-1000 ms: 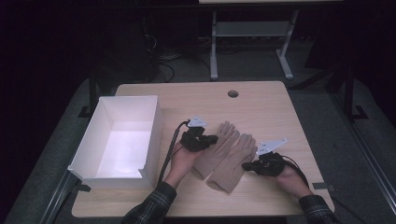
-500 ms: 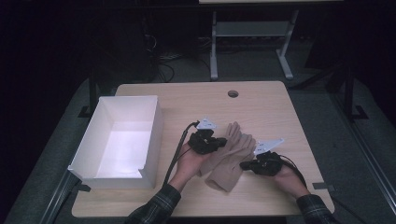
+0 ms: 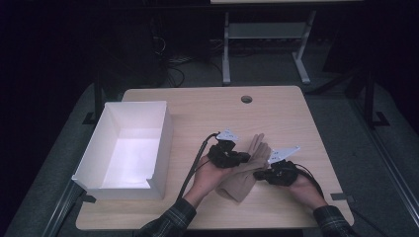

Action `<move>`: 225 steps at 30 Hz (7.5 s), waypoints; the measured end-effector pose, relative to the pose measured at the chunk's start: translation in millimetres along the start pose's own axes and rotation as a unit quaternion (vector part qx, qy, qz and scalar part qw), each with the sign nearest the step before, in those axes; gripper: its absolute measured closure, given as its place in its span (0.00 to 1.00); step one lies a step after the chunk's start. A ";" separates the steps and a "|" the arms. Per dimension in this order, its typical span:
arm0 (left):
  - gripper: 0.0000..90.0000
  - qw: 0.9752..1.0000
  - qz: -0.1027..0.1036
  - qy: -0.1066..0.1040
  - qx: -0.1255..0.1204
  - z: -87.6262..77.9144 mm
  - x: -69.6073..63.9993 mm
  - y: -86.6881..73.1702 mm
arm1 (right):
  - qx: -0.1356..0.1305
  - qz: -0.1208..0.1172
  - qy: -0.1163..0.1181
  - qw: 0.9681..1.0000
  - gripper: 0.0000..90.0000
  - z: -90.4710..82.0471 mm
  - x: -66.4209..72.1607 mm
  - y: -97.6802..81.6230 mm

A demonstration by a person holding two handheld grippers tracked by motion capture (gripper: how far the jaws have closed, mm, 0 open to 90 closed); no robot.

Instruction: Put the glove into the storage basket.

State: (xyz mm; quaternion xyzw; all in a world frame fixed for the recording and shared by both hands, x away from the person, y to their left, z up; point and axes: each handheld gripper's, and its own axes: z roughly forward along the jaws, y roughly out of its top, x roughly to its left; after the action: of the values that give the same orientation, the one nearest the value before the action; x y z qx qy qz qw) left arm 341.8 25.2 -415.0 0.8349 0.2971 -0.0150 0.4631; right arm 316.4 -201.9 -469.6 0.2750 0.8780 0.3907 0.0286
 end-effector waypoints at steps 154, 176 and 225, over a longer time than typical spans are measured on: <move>0.75 0.992 0.015 0.104 0.068 -188.5 44.5 42.4 | -0.028 0.083 -0.172 0.981 0.15 -39.4 -48.1 -46.3; 0.75 0.977 -0.068 0.201 0.025 -273.4 96.3 -6.5 | -0.028 0.084 -0.173 0.981 0.15 -39.2 -47.8 -46.2; 0.33 0.945 -0.143 0.253 0.148 -207.7 170.5 -109.0 | -0.026 0.085 -0.174 0.981 0.15 -39.4 -47.5 -46.0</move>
State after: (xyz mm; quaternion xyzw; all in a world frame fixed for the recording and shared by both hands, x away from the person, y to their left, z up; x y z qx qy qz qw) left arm 374.5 312.8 -431.0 0.8189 0.5157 0.0870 0.2365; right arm 325.0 -277.4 -482.4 0.4118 0.8225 0.3603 0.1551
